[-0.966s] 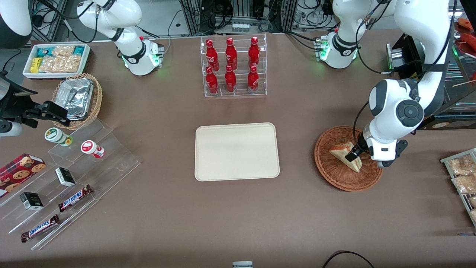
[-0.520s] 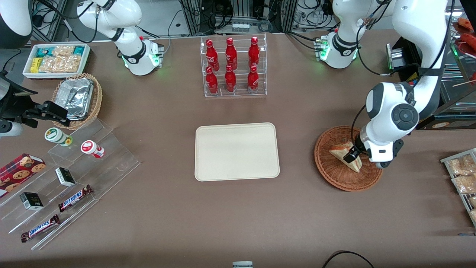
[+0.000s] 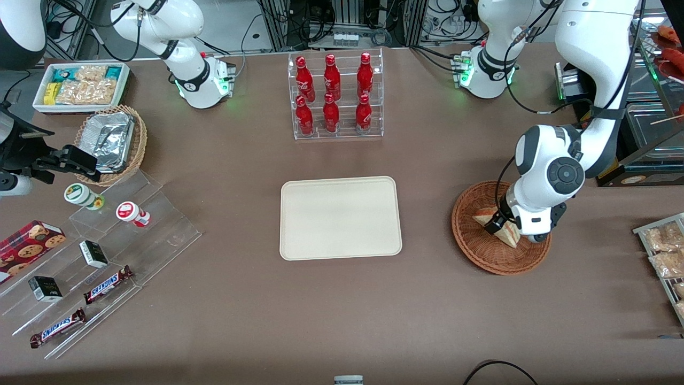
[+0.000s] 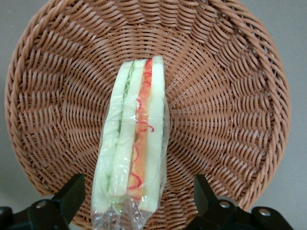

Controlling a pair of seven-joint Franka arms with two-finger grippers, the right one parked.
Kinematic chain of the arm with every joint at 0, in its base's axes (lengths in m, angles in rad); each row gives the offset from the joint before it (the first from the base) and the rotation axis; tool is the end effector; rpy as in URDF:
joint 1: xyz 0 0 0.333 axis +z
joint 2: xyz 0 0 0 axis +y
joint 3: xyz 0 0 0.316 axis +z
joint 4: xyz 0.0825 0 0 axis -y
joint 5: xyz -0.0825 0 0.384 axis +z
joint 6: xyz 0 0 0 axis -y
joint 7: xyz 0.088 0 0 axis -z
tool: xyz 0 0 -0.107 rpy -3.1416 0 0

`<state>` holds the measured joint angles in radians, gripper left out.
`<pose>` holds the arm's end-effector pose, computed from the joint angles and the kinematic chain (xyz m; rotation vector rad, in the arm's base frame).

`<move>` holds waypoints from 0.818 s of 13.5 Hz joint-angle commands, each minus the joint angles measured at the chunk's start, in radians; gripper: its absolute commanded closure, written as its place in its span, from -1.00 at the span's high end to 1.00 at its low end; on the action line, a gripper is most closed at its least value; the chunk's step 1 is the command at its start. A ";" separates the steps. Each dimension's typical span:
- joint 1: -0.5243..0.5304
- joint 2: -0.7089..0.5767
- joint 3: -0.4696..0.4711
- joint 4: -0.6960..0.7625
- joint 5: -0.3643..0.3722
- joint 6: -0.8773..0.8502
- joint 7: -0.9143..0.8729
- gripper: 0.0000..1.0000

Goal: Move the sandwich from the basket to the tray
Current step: 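Lower the left gripper and close it on the sandwich's wrapped edge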

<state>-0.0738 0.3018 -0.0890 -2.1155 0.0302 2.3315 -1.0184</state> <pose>0.5602 -0.0910 0.2638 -2.8301 -1.2583 0.1134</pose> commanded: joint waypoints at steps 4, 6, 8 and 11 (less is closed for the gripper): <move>-0.003 -0.003 0.003 -0.049 0.005 0.068 -0.022 0.74; -0.003 -0.004 0.003 -0.049 0.005 0.065 -0.019 -0.21; -0.003 -0.010 0.003 -0.047 0.007 0.060 -0.012 -0.95; -0.004 -0.024 0.003 -0.037 0.007 0.054 -0.006 -1.00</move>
<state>-0.0733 0.3016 -0.0882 -2.1498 0.0304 2.3792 -1.0187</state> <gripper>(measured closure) 0.674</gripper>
